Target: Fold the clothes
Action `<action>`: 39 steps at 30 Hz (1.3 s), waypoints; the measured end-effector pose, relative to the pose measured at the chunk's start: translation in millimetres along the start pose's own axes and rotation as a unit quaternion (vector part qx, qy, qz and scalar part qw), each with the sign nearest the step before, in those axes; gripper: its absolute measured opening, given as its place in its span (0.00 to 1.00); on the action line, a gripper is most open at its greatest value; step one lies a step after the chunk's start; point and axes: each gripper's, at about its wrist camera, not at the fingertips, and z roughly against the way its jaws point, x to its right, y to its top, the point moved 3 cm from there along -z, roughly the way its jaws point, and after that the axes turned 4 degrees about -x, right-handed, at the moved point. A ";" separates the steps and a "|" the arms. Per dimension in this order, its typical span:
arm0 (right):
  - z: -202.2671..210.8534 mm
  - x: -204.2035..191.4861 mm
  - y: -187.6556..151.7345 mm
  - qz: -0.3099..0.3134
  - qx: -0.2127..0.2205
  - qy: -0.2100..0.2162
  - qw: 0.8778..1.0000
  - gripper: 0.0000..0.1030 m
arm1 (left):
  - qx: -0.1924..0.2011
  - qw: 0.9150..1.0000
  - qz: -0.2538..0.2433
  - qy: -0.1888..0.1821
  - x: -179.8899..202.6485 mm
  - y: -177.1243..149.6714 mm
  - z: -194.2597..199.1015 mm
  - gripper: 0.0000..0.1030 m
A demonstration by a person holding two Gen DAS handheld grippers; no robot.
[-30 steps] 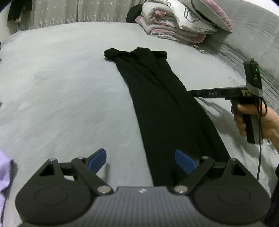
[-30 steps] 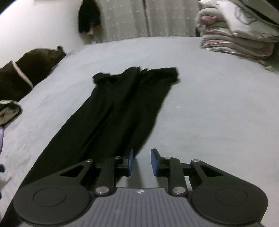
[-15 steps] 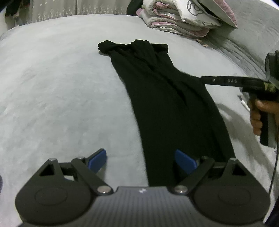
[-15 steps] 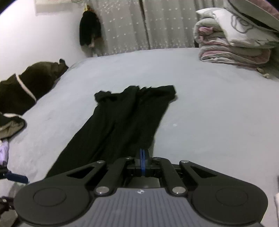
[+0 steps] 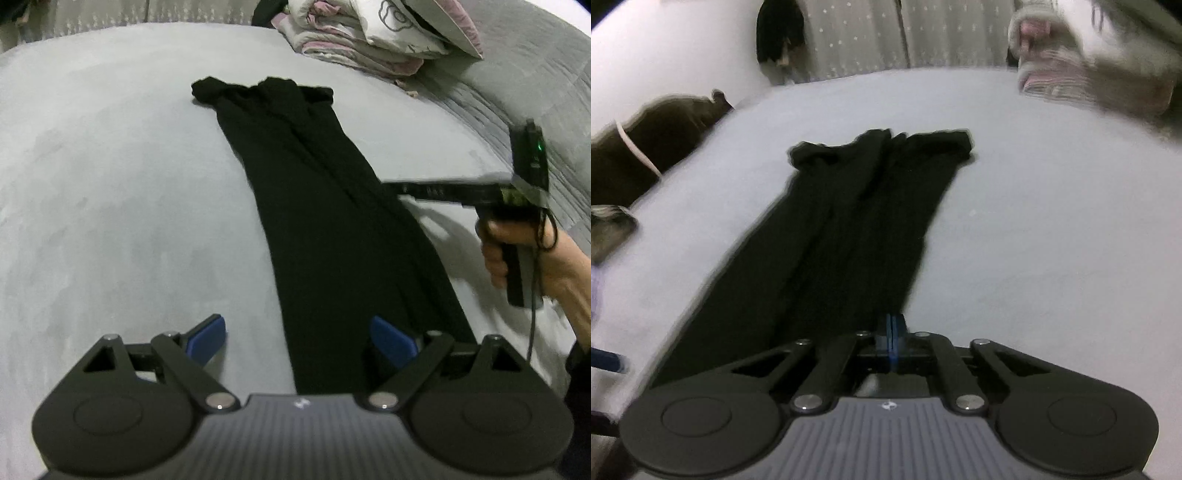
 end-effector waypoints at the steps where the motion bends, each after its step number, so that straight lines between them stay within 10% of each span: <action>1: -0.5 -1.6 -0.7 0.011 0.004 -0.020 1.000 0.03 | -0.003 1.000 -0.002 0.000 0.9 -3.0 0.7 0.84; 7: 46.7 -19.2 0.7 0.025 0.039 0.017 0.999 0.27 | -0.003 0.999 -0.003 -0.032 4.8 -17.7 14.9 0.68; 17: 117.5 -113.3 -81.8 0.126 0.006 0.133 0.983 0.28 | -0.036 0.997 -0.057 -0.046 42.4 -68.3 32.4 0.54; 21: 129.8 -145.5 -120.6 0.153 -0.001 0.137 0.979 0.30 | -0.028 0.996 -0.079 -0.006 49.4 -86.7 34.1 0.53; 25: 114.9 -161.5 -150.6 0.198 -0.030 0.092 0.975 0.27 | -0.010 0.994 -0.097 0.048 49.6 -97.0 37.0 0.09; 28: 119.7 -161.2 -148.0 0.181 -0.018 0.082 0.980 0.08 | -0.009 0.996 -0.081 0.042 43.2 -99.5 46.1 0.07; 32: 151.9 -155.4 -143.9 0.124 0.048 0.135 0.982 0.08 | -0.003 0.996 -0.083 0.040 43.6 -107.4 57.9 0.07; 39: 117.4 -170.0 -167.9 0.195 -0.014 0.073 0.978 0.16 | 0.012 0.994 -0.093 0.050 45.7 -113.6 74.4 0.07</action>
